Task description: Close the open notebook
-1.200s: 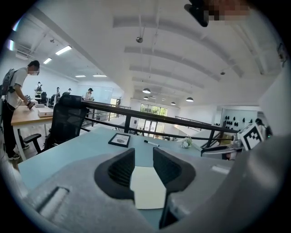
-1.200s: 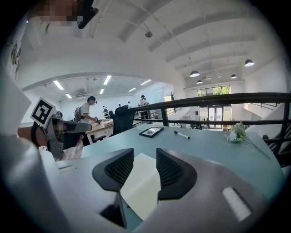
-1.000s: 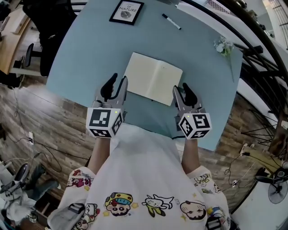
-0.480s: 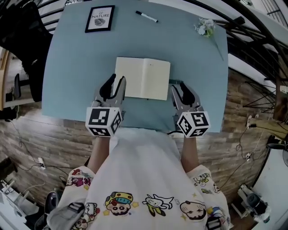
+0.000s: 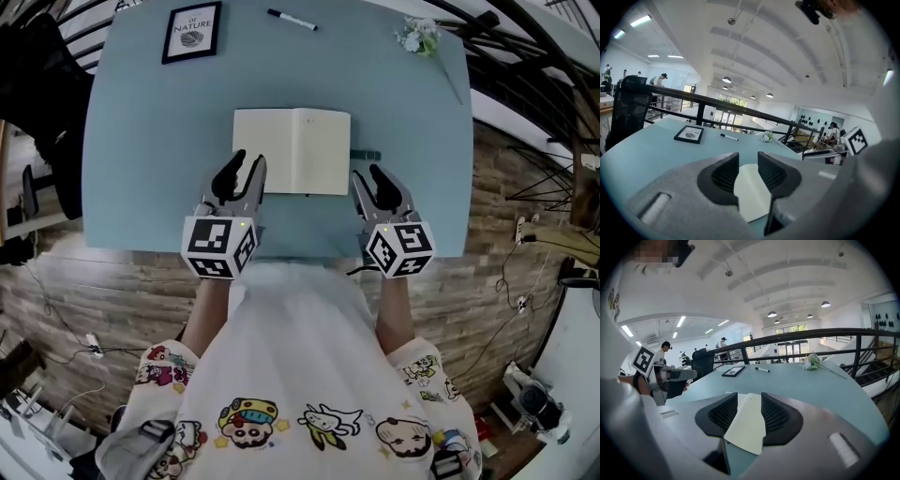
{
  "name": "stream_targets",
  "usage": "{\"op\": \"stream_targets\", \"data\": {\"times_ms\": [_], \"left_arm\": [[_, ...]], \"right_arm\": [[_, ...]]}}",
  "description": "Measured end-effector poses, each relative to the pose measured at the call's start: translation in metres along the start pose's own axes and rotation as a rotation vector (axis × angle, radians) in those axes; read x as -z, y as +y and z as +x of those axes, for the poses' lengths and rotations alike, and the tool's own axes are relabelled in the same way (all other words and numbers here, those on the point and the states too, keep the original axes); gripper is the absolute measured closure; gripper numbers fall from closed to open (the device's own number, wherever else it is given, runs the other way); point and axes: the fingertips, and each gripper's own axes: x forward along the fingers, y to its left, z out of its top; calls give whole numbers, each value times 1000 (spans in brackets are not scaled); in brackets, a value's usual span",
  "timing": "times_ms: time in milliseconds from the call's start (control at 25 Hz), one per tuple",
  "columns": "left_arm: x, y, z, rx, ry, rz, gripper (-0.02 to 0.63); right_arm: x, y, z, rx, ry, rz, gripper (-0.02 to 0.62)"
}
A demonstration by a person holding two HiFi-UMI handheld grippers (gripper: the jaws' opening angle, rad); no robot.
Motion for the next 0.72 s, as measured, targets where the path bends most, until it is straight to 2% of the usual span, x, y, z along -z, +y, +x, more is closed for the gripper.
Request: {"op": "stream_targets", "data": {"times_ms": [440, 720], "left_arm": [[50, -2, 13, 7, 104, -48, 487], [89, -10, 20, 44, 168, -103, 486]], "right_arm": [[32, -8, 18, -25, 93, 17, 440], [63, -18, 35, -25, 172, 35, 439]]}}
